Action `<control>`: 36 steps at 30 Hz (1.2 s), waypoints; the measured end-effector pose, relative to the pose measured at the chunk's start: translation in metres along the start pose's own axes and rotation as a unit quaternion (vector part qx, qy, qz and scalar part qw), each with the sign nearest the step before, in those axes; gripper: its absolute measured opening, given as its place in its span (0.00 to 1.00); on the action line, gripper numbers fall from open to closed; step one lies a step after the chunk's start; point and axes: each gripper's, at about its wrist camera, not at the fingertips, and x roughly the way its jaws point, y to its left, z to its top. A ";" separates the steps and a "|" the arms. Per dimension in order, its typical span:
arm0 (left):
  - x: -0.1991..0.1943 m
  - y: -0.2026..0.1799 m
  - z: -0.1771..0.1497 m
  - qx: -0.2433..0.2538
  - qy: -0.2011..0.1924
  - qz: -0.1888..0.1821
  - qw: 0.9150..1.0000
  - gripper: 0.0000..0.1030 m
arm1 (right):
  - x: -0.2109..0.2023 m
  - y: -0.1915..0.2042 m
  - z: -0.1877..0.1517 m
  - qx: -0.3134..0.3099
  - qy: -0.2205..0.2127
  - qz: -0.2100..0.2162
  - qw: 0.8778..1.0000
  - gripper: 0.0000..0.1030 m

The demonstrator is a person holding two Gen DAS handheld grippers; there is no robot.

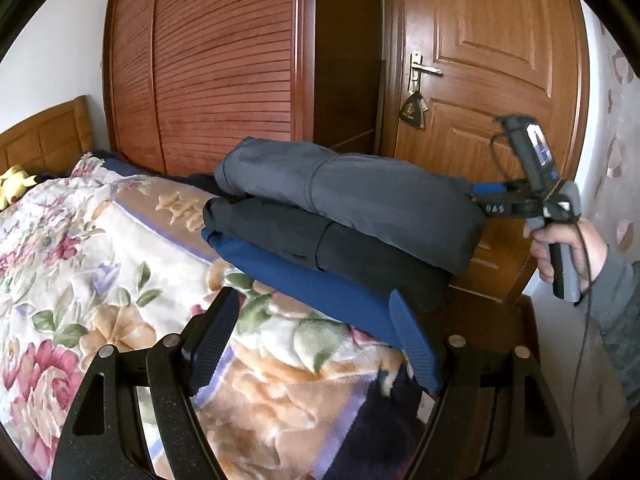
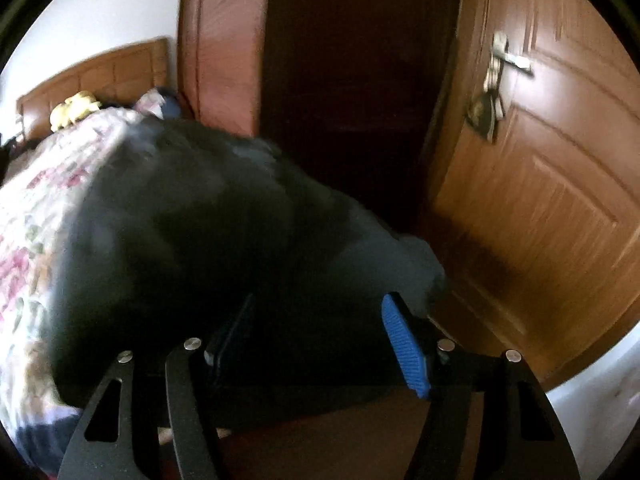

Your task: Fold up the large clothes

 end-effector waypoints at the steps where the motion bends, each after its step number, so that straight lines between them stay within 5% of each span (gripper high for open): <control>1: -0.003 0.000 -0.001 -0.001 0.000 -0.002 1.000 0.76 | -0.008 0.004 0.003 0.002 -0.013 0.005 1.000 0.66; 7: -0.022 0.001 -0.008 -0.001 -0.005 0.005 1.000 0.76 | -0.033 0.014 0.023 0.008 -0.046 0.046 0.998 0.66; 20: -0.093 0.037 -0.037 -0.036 -0.022 0.066 0.997 0.76 | -0.091 0.104 -0.055 -0.029 -0.073 0.109 0.991 0.72; 36: -0.196 0.094 -0.105 -0.119 -0.036 0.175 0.977 0.76 | -0.128 0.193 -0.100 -0.057 -0.090 0.174 0.979 0.76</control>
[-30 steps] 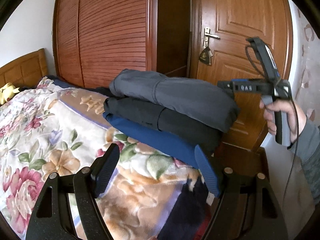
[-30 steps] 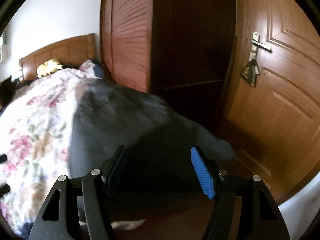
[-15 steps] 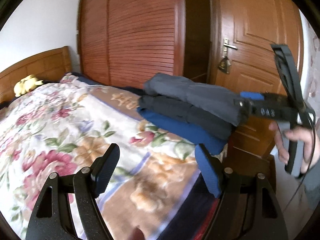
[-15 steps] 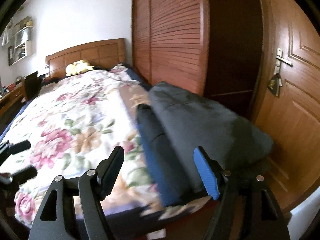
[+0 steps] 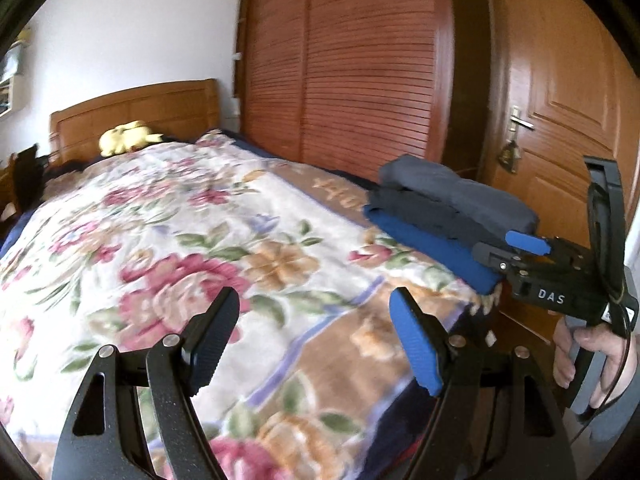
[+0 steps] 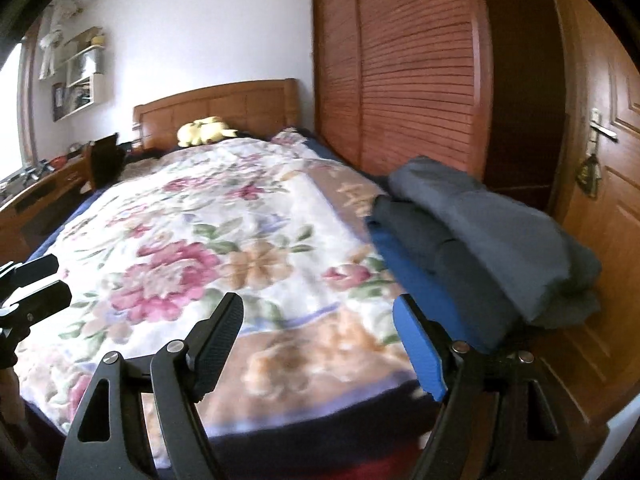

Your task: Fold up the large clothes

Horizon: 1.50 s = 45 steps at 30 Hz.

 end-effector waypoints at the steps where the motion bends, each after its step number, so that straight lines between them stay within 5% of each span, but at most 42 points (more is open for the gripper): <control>1: -0.003 0.008 -0.004 -0.004 0.002 0.011 1.000 0.76 | 0.001 0.008 -0.002 -0.004 -0.001 0.006 1.000 0.76; 20: -0.071 0.127 -0.072 -0.073 -0.006 0.163 0.984 0.76 | 0.033 0.124 -0.021 -0.054 0.006 0.138 0.989 0.76; 32: -0.130 0.140 -0.081 -0.096 -0.029 0.197 0.975 0.76 | 0.015 0.161 -0.029 -0.071 -0.031 0.192 0.978 0.76; 45: -0.172 0.145 -0.080 -0.106 -0.062 0.222 0.967 0.76 | 0.003 0.159 -0.037 -0.075 -0.063 0.204 0.974 0.76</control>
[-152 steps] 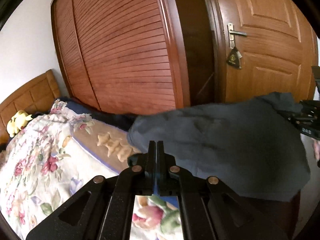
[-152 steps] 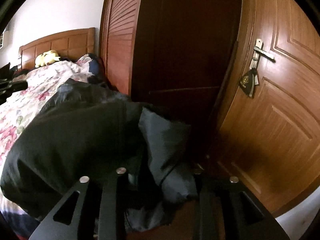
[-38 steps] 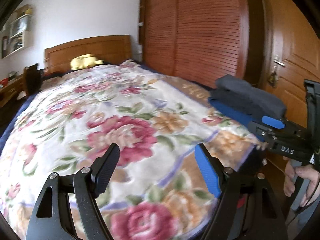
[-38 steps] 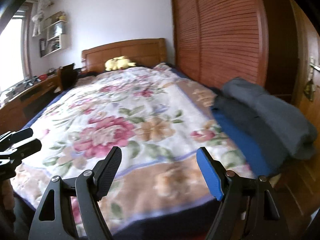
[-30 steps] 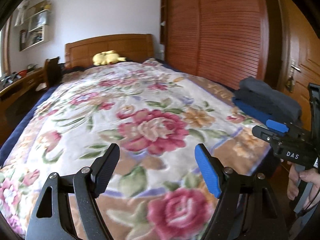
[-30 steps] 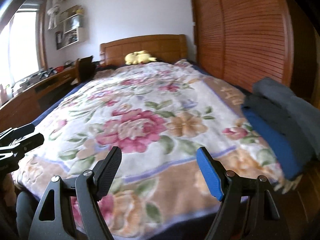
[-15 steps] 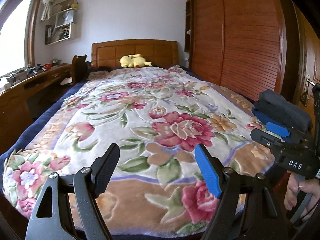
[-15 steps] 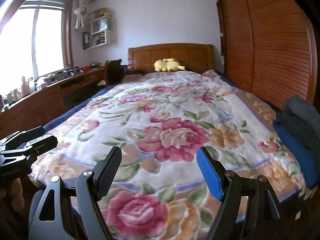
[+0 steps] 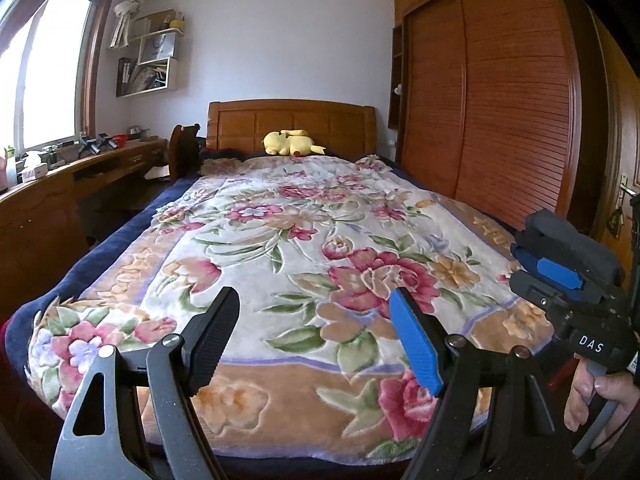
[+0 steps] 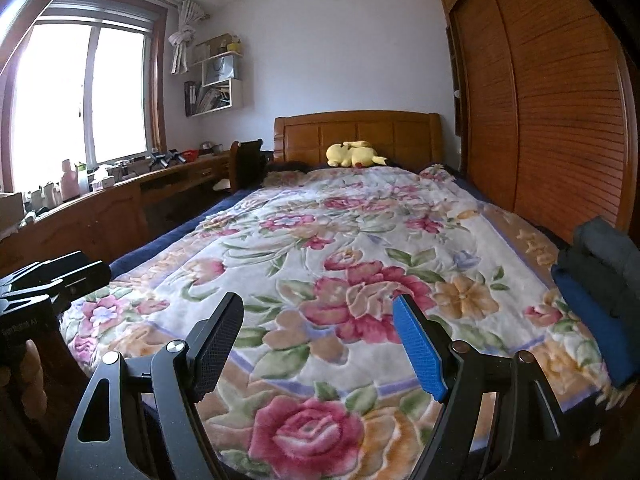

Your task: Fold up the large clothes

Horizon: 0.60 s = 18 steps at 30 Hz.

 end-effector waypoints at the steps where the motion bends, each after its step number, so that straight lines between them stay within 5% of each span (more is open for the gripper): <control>1: -0.001 0.001 0.000 -0.001 0.000 0.001 1.000 0.76 | 0.001 -0.001 -0.001 0.001 0.000 0.001 1.000 0.76; 18: 0.000 0.003 0.000 0.000 -0.003 0.002 1.000 0.76 | 0.001 0.005 -0.002 0.005 0.000 -0.001 1.000 0.76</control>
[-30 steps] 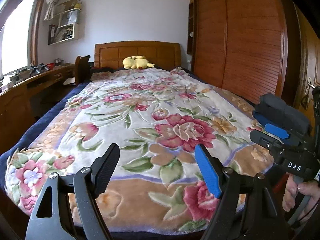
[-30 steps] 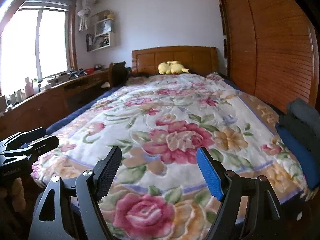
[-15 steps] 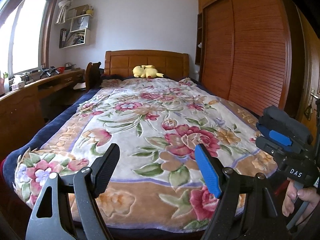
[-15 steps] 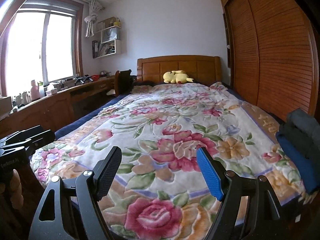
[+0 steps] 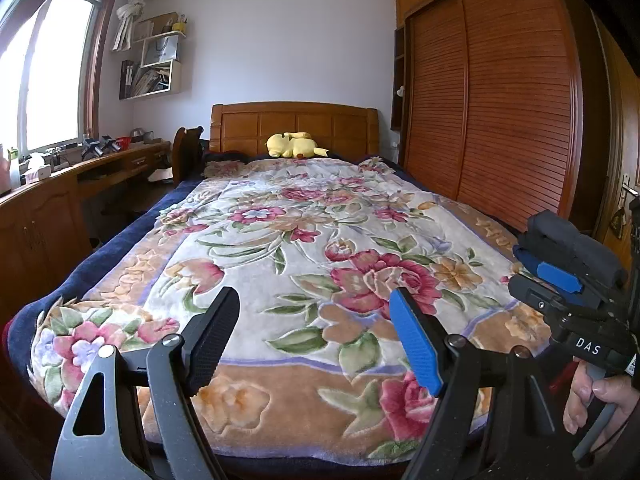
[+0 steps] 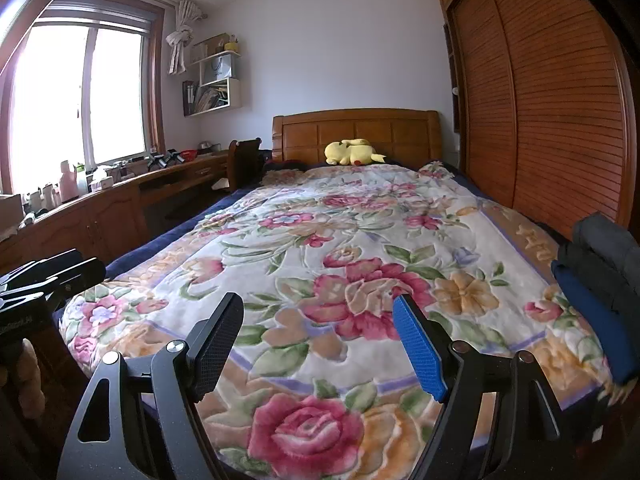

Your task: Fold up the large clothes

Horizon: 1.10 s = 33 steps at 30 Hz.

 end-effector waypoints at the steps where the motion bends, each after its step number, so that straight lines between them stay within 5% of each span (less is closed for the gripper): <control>1: -0.001 -0.001 0.000 0.000 0.000 0.000 1.000 0.76 | 0.000 0.000 0.000 0.000 0.000 0.000 1.000 0.76; 33: -0.003 -0.003 0.000 0.003 -0.004 0.001 1.000 0.76 | -0.001 0.000 -0.001 0.014 -0.007 0.002 1.000 0.76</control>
